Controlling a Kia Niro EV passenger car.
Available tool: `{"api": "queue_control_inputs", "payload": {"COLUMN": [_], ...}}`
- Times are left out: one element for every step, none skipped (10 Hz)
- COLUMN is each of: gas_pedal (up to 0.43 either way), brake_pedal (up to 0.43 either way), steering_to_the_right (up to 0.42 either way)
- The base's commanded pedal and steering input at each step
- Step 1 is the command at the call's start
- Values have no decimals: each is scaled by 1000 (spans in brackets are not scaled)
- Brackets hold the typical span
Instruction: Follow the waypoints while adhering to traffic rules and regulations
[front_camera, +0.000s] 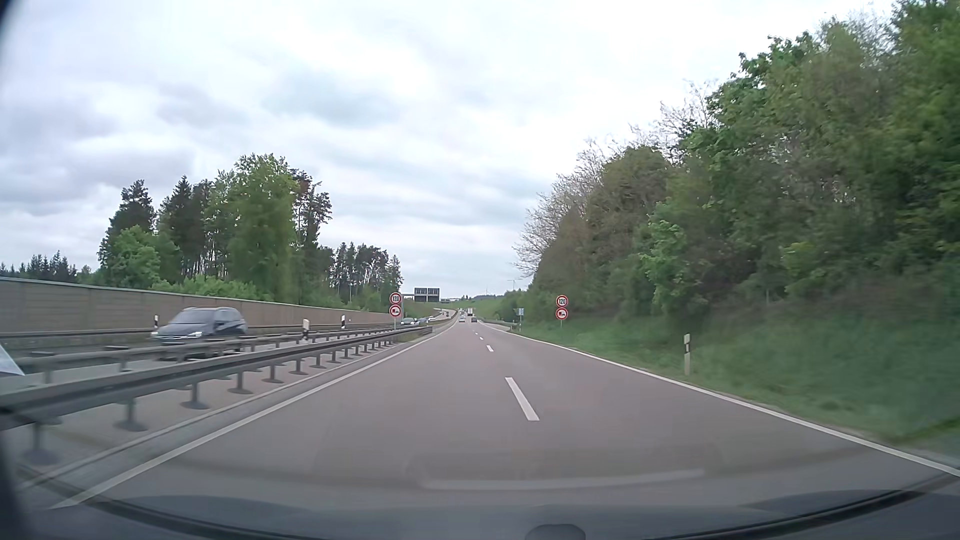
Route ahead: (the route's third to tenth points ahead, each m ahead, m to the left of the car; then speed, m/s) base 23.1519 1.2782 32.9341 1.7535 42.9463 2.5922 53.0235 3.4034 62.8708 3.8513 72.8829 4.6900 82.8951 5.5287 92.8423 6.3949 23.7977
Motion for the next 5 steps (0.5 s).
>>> {"api": "queue_control_inputs", "payload": {"gas_pedal": [752, 760, 760, 772, 772], "brake_pedal": [0, 0, 0, 0, 0], "steering_to_the_right": [-5, -5, -5, -5, -5]}}
